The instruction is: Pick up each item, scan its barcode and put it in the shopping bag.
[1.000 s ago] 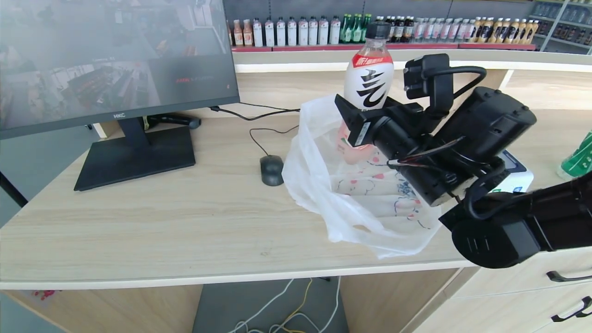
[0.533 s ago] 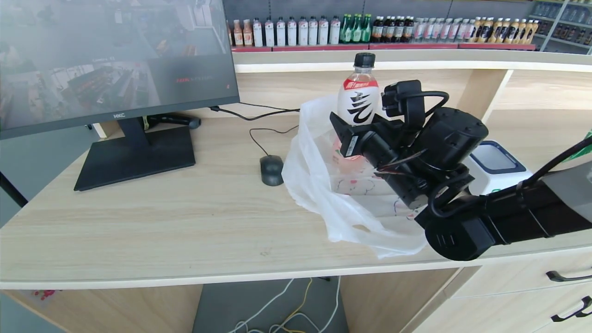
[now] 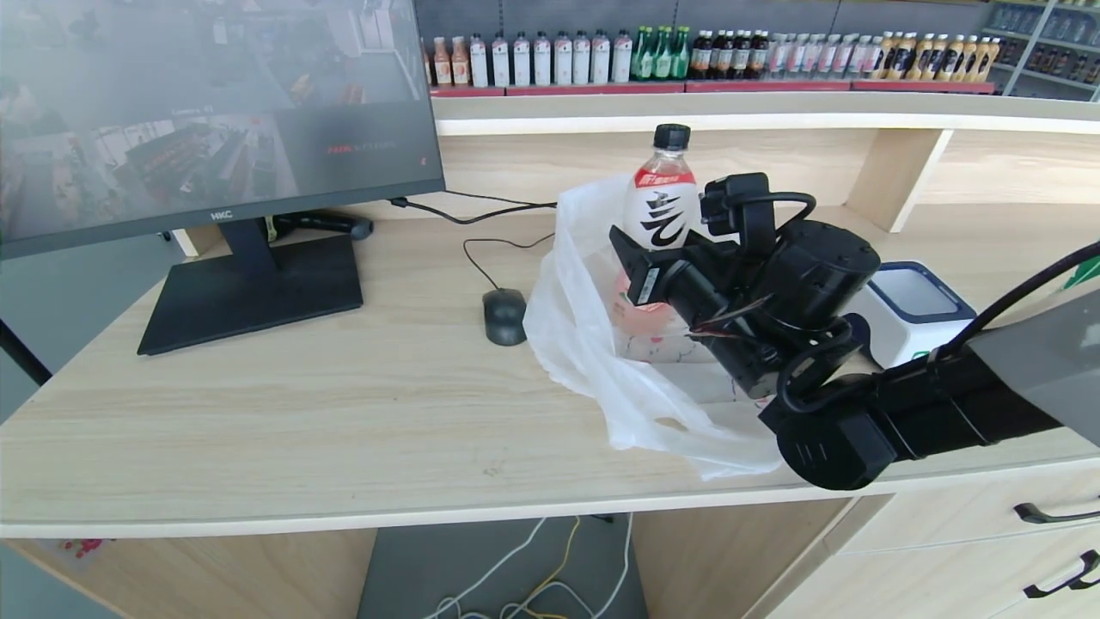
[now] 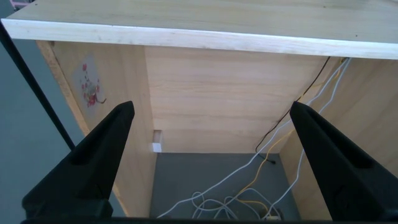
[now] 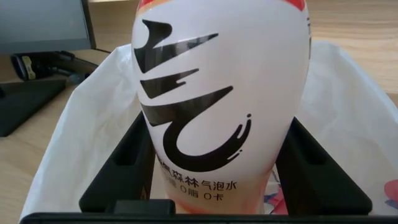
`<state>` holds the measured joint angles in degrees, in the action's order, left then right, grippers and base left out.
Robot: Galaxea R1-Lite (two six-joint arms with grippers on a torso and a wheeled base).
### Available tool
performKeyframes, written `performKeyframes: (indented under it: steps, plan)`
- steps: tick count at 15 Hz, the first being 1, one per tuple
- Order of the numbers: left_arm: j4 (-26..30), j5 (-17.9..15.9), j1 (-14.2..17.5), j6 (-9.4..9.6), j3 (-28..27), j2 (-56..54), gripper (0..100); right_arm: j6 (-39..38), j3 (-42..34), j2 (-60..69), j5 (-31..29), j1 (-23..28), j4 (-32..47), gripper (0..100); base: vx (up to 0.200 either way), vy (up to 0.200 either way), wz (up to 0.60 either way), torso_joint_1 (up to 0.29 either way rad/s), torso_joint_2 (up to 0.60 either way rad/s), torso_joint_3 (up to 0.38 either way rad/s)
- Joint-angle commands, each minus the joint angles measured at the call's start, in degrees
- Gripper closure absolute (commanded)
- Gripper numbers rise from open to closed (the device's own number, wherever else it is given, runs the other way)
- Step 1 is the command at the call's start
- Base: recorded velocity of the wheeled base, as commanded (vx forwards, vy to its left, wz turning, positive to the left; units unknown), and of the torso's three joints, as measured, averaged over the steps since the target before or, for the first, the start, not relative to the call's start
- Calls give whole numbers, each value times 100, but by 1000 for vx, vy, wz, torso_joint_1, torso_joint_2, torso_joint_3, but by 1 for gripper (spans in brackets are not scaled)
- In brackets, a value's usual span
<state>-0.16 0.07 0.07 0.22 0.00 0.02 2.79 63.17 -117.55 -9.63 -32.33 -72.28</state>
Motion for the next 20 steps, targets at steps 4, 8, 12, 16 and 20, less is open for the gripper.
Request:
performKeyframes:
  steps: [4,8,12,16,20]
  plan:
    - [-2,1,1,-4,0,-2,0,-68,-209,-127,-4,34,30,100,0,0,0,0,0,0]
    - [-2,1,1,-4,0,-2,0,-59,-367,-127,-21,25,-14,100,0,0,0,0,0,0]
    - [-2,1,1,-4,0,-2,0,-51,-367,-119,-21,25,-14,100,0,0,0,0,0,0]
    - [-2,1,1,-4,0,-2,0,-42,-393,-110,-30,25,-23,100,0,0,0,0,0,0]
    - [-2,1,1,4,0,-2,0,-51,-437,-48,-30,25,-225,0,0,0,0,0,0,0]
